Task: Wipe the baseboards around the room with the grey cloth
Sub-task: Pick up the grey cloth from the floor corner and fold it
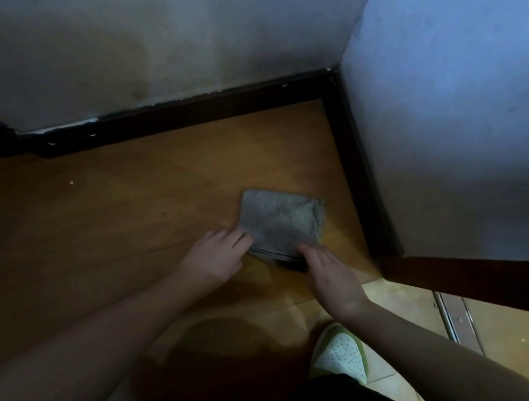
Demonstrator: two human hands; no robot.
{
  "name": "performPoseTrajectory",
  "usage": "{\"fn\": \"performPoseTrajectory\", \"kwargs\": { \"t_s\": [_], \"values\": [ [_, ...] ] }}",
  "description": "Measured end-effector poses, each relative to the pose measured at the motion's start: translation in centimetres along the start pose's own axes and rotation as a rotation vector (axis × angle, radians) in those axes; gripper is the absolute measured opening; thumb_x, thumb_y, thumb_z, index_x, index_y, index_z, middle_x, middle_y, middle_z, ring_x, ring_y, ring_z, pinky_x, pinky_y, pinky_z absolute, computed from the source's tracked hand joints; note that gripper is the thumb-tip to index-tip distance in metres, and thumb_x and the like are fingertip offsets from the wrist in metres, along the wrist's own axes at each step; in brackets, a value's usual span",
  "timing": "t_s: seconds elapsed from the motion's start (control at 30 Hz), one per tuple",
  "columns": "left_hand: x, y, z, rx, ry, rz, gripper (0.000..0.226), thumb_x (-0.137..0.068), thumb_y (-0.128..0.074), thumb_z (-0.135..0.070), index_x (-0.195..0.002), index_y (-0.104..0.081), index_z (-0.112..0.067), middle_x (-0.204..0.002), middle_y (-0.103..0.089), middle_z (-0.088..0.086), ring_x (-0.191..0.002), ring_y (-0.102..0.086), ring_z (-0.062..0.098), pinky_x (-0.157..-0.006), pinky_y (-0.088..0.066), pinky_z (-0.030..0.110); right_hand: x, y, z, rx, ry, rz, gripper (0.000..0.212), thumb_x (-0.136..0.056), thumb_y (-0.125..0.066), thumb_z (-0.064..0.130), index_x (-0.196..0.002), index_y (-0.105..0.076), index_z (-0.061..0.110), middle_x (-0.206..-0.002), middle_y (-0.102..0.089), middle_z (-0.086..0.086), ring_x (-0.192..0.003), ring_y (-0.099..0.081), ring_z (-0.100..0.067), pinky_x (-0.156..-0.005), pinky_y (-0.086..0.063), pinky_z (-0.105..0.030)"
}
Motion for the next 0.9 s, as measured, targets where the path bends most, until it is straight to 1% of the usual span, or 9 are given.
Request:
{"fn": "performPoseTrajectory", "kwargs": {
  "t_s": [0.1,0.27,0.4,0.47,0.53,0.6,0.7,0.8,0.9],
  "values": [
    [0.5,-0.2,0.5,0.121,0.05,0.093,0.055,-0.098,-0.048,-0.018,-0.151,-0.032,-0.021,-0.144,-0.044,0.004,-0.124,-0.048,0.026,-0.093,-0.042,0.037,0.4,0.0,-0.2,0.014,-0.029,-0.045,0.032,-0.092,-0.065,0.011,-0.124,-0.063,0.01,-0.113,-0.068,-0.013,-0.103,-0.065,-0.033,-0.082,-0.053,-0.041],
    [-0.1,0.7,1.4,0.201,0.086,0.073,0.044,-0.102,-0.044,-0.024,-0.146,-0.039,-0.027,-0.139,-0.05,0.0,-0.096,-0.061,0.025,-0.068,-0.04,0.031,0.7,0.1,-0.8,-0.019,-0.127,-0.094,0.033,-0.103,-0.049,0.023,-0.135,-0.057,0.018,-0.124,-0.063,-0.009,-0.11,-0.06,-0.031,-0.084,-0.051,-0.042],
    [-0.7,0.7,2.0,0.672,0.238,0.026,0.036,-0.103,-0.047,-0.017,-0.139,-0.044,-0.026,-0.104,-0.067,0.0,-0.075,-0.066,0.006,-0.063,-0.048,0.018,0.2,0.0,-1.5,-0.262,-0.331,-0.195,0.034,-0.105,-0.04,0.031,-0.137,-0.052,0.027,-0.127,-0.056,0.001,-0.104,-0.058,-0.016,-0.077,-0.044,-0.023],
    [-0.5,0.9,2.2,0.865,0.269,-0.036,0.034,-0.105,-0.044,-0.013,-0.136,-0.04,-0.026,-0.102,-0.068,0.007,-0.069,-0.071,0.014,-0.06,-0.054,0.023,-0.1,0.3,-1.5,-0.429,-0.329,-0.262,0.031,-0.104,-0.044,0.023,-0.133,-0.054,0.024,-0.125,-0.054,0.003,-0.106,-0.052,-0.009,-0.082,-0.04,-0.017],
    [-0.3,1.2,2.3,0.979,0.277,-0.091,0.03,-0.106,-0.041,-0.012,-0.13,-0.04,-0.03,-0.111,-0.062,0.003,-0.069,-0.071,0.021,-0.064,-0.057,0.032,-0.4,0.8,-1.3,-0.502,-0.245,-0.281,0.028,-0.102,-0.049,0.013,-0.128,-0.057,0.019,-0.121,-0.051,0.005,-0.108,-0.048,-0.005,-0.088,-0.042,-0.017],
    [-0.2,1.3,2.4,1.008,0.292,-0.107,0.025,-0.107,-0.038,-0.013,-0.121,-0.044,-0.034,-0.106,-0.059,-0.008,-0.065,-0.07,0.016,-0.063,-0.057,0.03,-0.5,1.1,-1.1,-0.499,-0.135,-0.247,0.025,-0.098,-0.056,0.01,-0.122,-0.06,0.015,-0.124,-0.048,0.002,-0.112,-0.046,-0.005,-0.095,-0.041,-0.013],
    [-0.2,1.1,2.4,0.989,0.321,-0.121,0.029,-0.108,-0.036,-0.014,-0.1,-0.052,-0.038,-0.085,-0.063,0.003,-0.058,-0.066,0.009,-0.063,-0.054,0.033,-0.8,0.9,-1.0,-0.377,-0.016,-0.17,0.025,-0.09,-0.07,0.012,-0.114,-0.066,0.013,-0.13,-0.047,-0.01,-0.118,-0.045,-0.013,-0.099,-0.034,-0.006],
    [-0.2,0.8,2.6,0.9,0.297,-0.065,0.021,-0.104,-0.049,-0.026,-0.099,-0.05,-0.046,-0.086,-0.065,-0.001,-0.069,-0.066,0.011,-0.068,-0.053,0.035,-1.0,0.4,-1.5,-0.249,-0.047,-0.107,0.033,-0.089,-0.069,0.009,-0.121,-0.065,0.014,-0.132,-0.048,-0.013,-0.116,-0.052,-0.022,-0.093,-0.046,-0.023],
    [0.0,0.3,2.5,0.78,0.269,-0.002,0.029,-0.094,-0.067,-0.029,-0.105,-0.047,-0.047,-0.102,-0.054,-0.019,-0.08,-0.058,0.003,-0.063,-0.044,0.015,-0.8,0.6,-1.9,-0.147,-0.05,-0.112,0.028,-0.086,-0.072,0.008,-0.112,-0.069,0.015,-0.12,-0.057,-0.01,-0.105,-0.059,-0.027,-0.08,-0.051,-0.033]
  ]
}}
Point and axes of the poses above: each hand's wrist, its own x-axis away from the middle knuckle, its own y-axis out of the back of the hand, z = x × y, the point moved 5 cm from there along -x, towards the middle knuckle
